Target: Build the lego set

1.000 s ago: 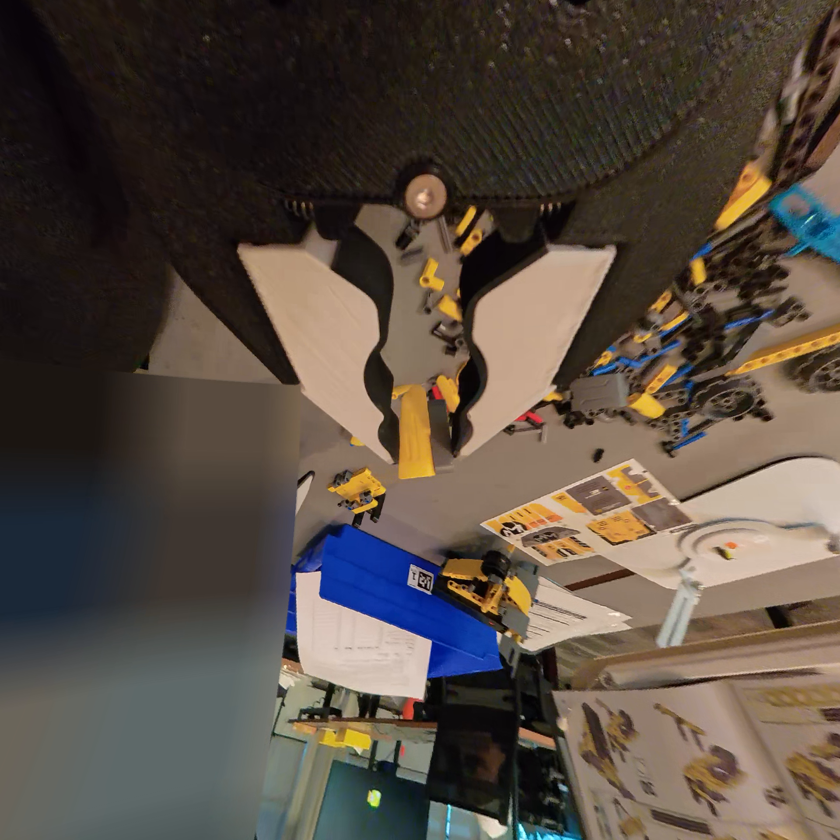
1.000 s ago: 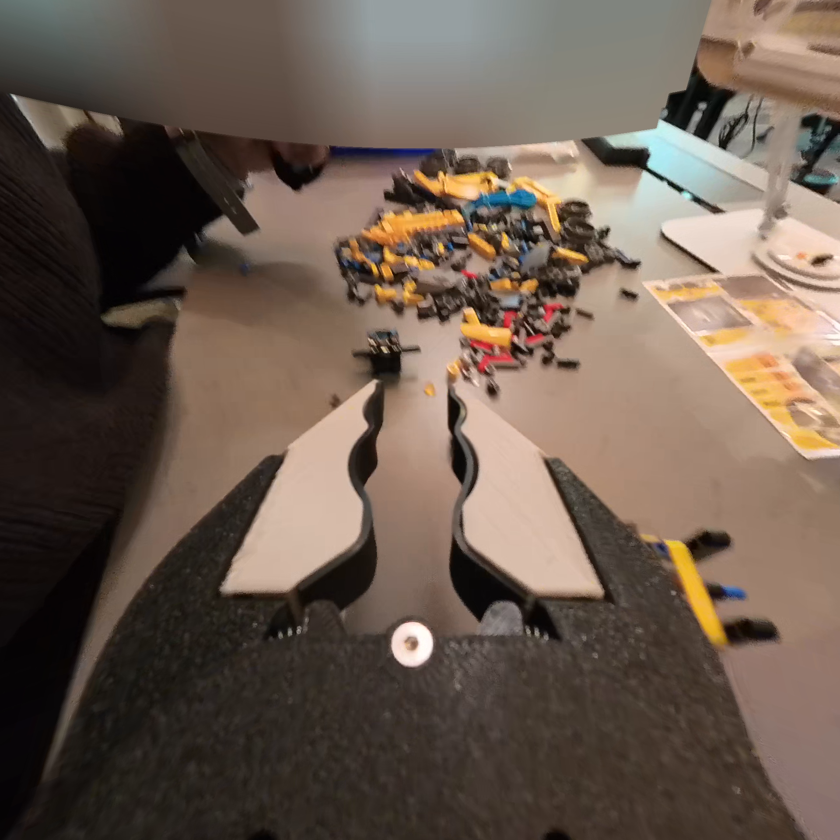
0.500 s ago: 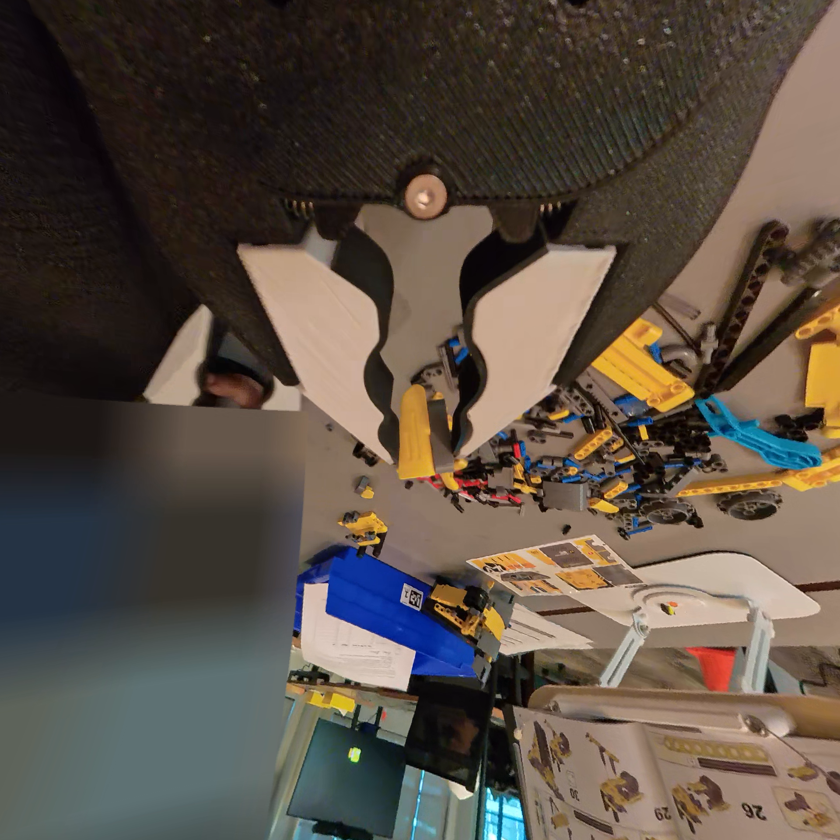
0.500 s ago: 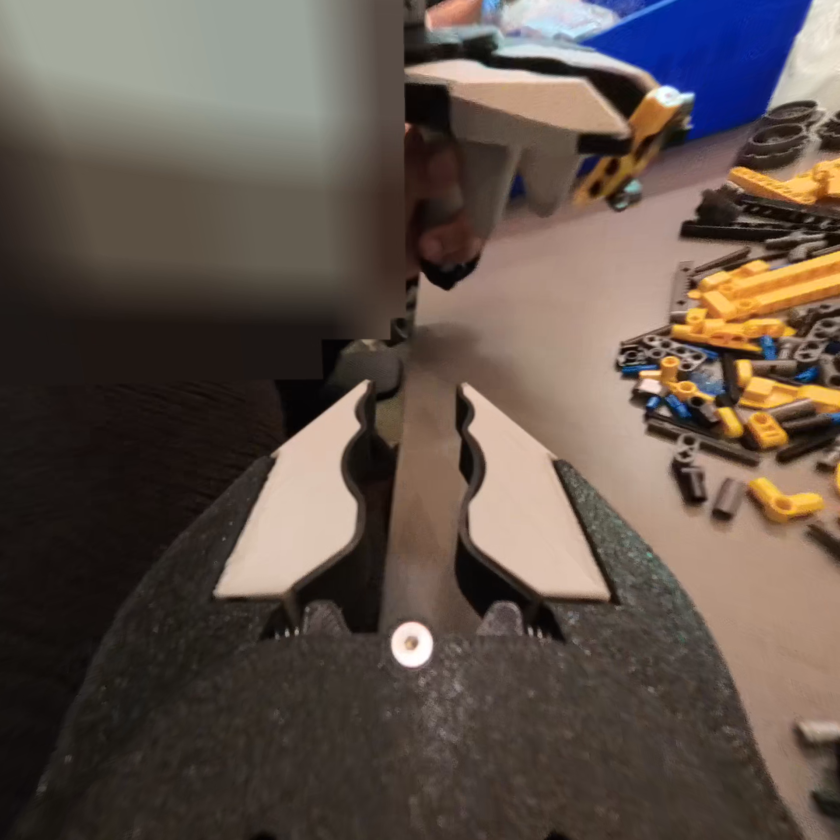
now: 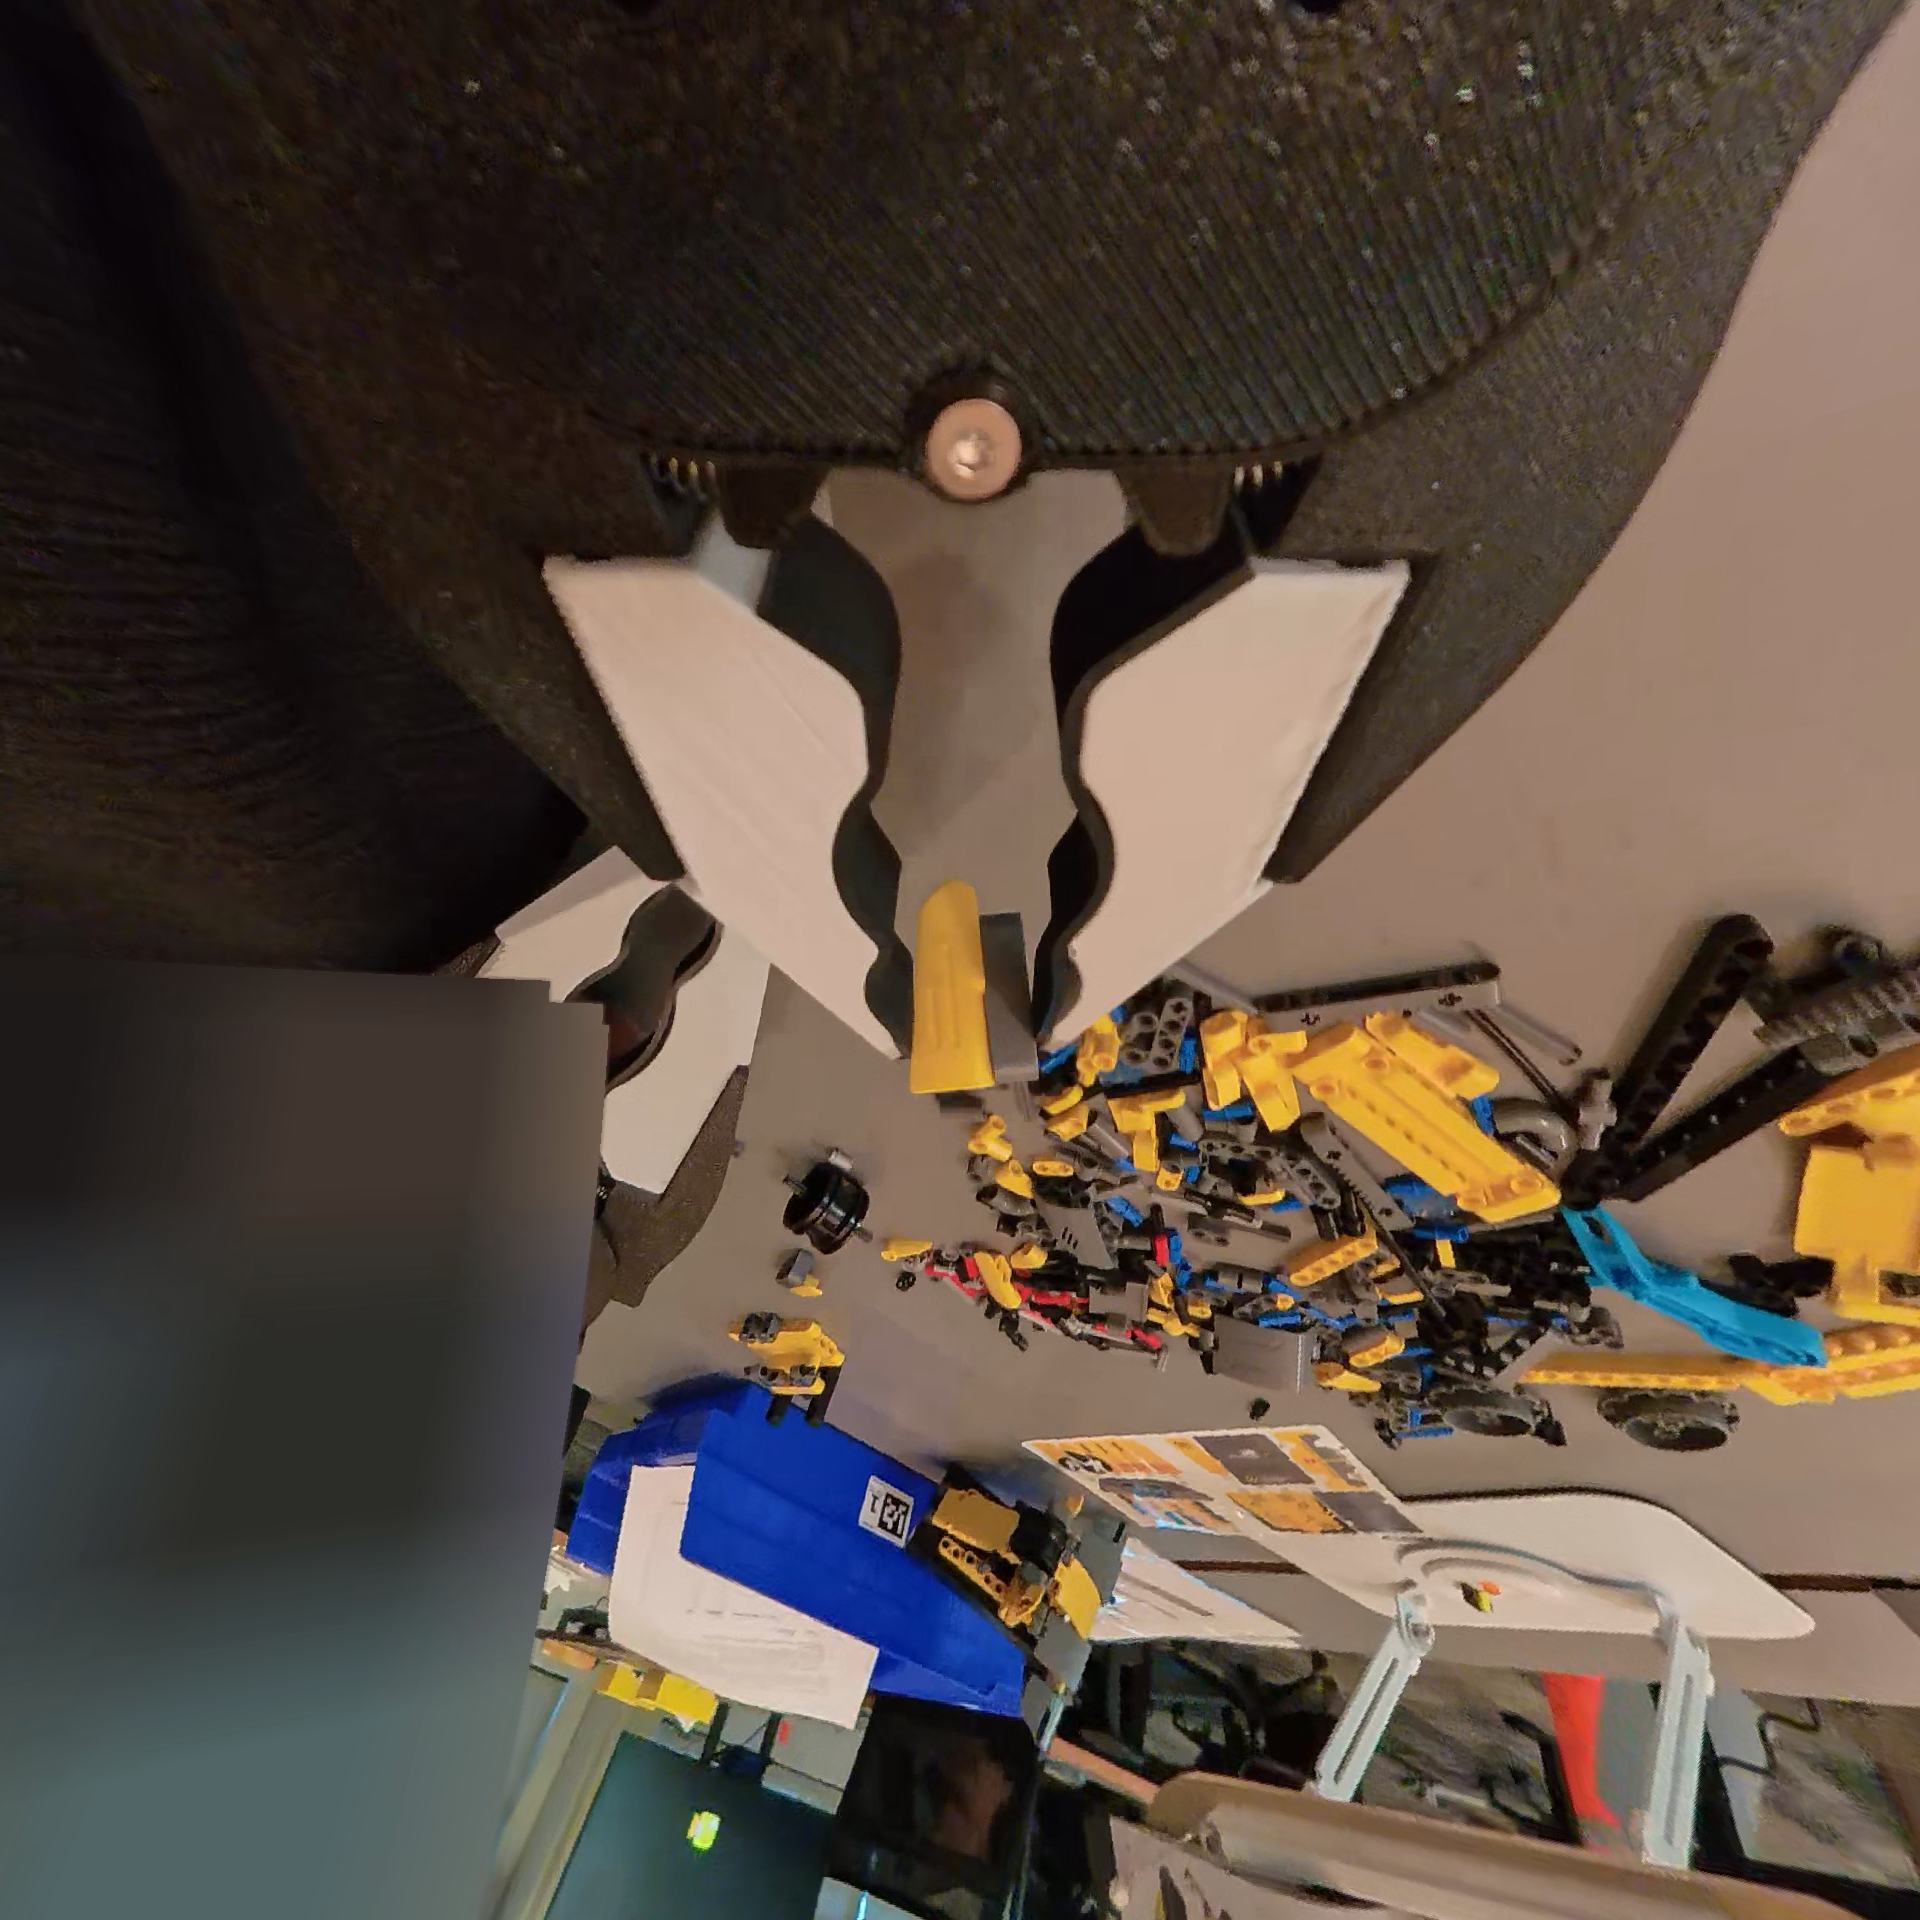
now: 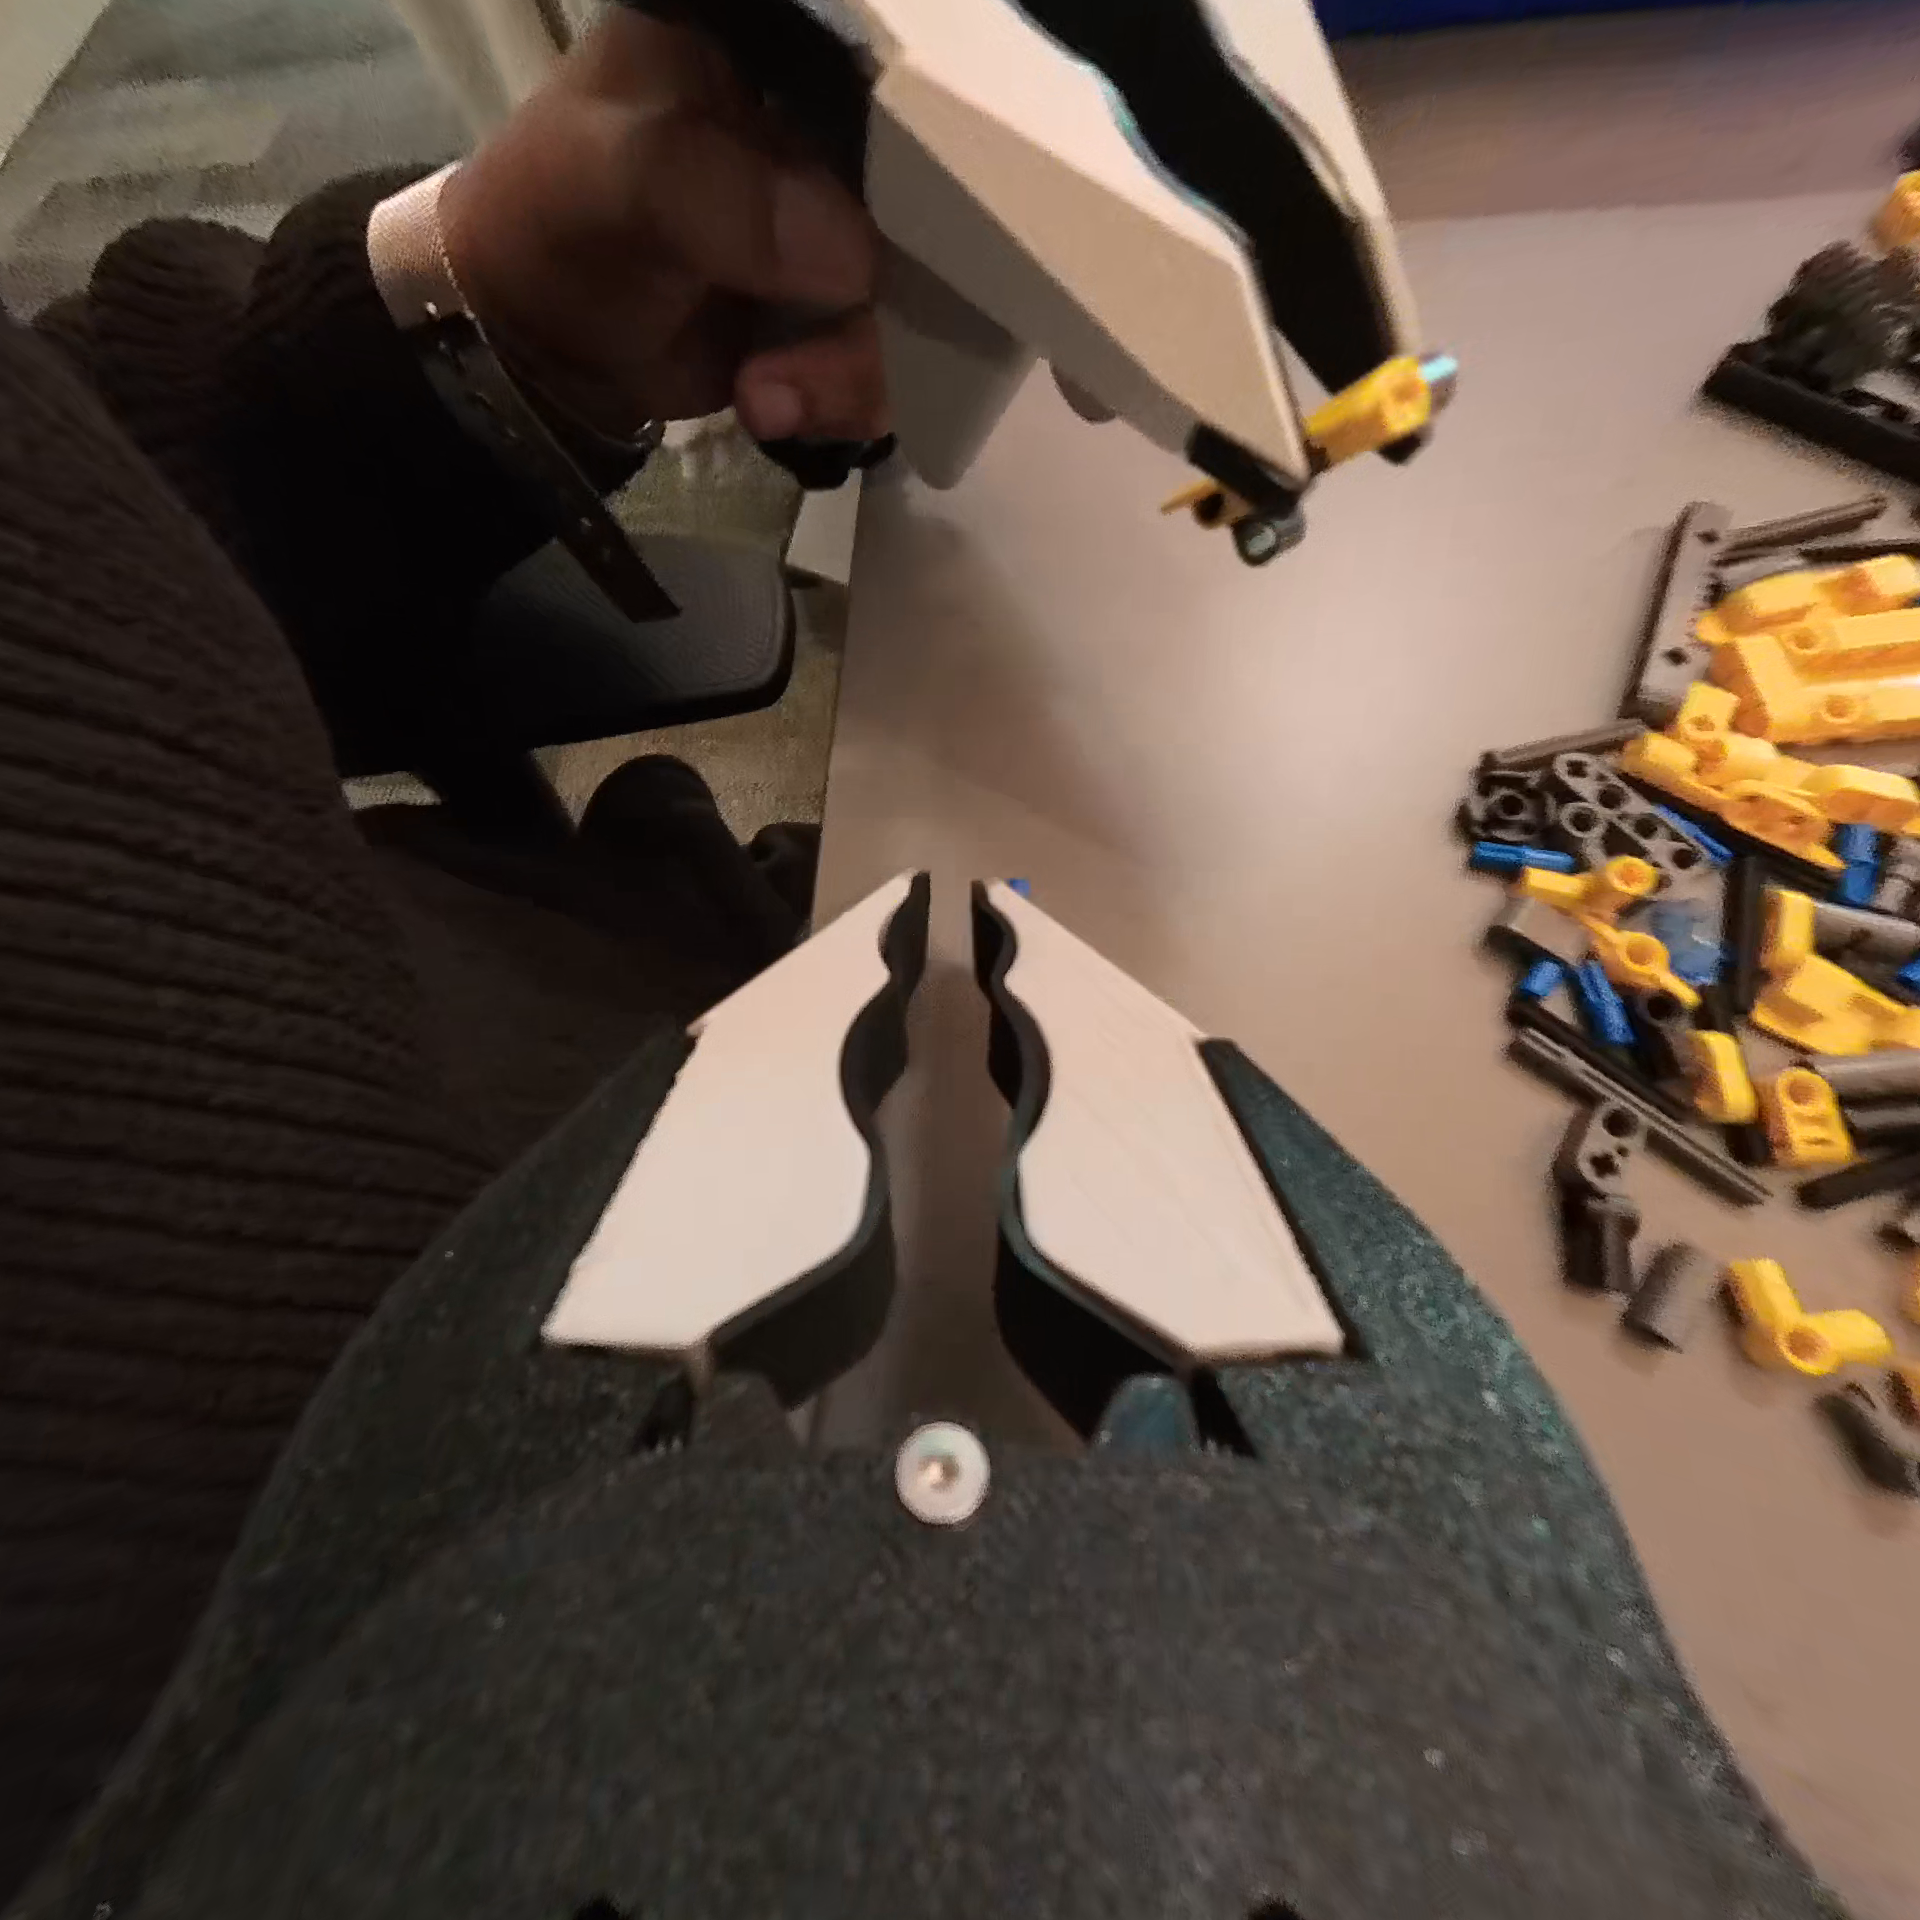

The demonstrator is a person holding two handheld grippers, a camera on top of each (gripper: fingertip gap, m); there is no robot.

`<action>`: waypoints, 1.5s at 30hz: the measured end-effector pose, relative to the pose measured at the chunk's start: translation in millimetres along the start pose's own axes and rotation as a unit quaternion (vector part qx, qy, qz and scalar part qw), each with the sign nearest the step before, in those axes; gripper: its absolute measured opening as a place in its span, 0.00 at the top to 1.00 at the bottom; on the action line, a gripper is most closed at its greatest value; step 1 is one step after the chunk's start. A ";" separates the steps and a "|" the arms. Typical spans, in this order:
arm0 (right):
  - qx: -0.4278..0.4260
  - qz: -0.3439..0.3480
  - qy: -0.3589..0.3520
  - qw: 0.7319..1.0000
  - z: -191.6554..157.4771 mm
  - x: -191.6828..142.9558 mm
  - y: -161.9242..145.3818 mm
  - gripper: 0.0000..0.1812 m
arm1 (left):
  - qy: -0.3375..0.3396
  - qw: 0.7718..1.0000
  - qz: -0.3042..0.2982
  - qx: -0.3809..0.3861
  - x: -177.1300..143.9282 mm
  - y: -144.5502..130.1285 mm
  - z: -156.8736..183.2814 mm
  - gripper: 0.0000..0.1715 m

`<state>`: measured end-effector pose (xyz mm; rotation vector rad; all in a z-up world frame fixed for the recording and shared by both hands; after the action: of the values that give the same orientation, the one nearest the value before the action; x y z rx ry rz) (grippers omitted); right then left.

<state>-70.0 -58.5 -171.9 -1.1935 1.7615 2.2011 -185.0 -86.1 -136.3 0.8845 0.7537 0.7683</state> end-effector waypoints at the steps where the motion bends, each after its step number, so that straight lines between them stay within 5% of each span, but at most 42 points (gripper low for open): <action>1: -0.007 -0.008 0.010 1.000 -2.3 3.2 0.3 0.98 | 0.001 1.000 -0.004 -0.004 0.2 -1.5 -1.1 0.89; 14: -0.030 -0.056 -0.027 0.998 10.3 11.3 -4.2 0.91 | -0.014 0.999 -0.003 -0.029 -0.8 -2.4 -5.7 0.89; 22: -0.025 -0.043 0.024 0.998 4.4 -2.5 -13.5 0.84 | -0.019 0.999 -0.010 -0.037 0.6 -3.6 -6.5 0.89; 38: -0.148 -0.049 0.035 0.987 4.1 1.9 -11.7 0.96 | -0.024 0.999 -0.024 -0.036 4.1 -6.6 -4.8 0.89; 45: -0.143 -0.049 0.028 0.988 7.6 3.7 -10.0 0.91 | -0.025 0.999 -0.032 -0.035 5.7 -8.0 -4.4 0.89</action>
<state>-71.4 -50.1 -181.9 -1.3766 1.4046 2.4426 -183.6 -83.0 -146.5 0.8093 0.7044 0.7089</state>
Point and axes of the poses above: each gripper's, where its closed fingertips meet, x out along the fingers, y out of its top, z = x × y across the jaws, the point moved 6 cm from there along -x, back along the fingers, and after that the axes turned 11 degrees about -x, right-handed, at the moved point
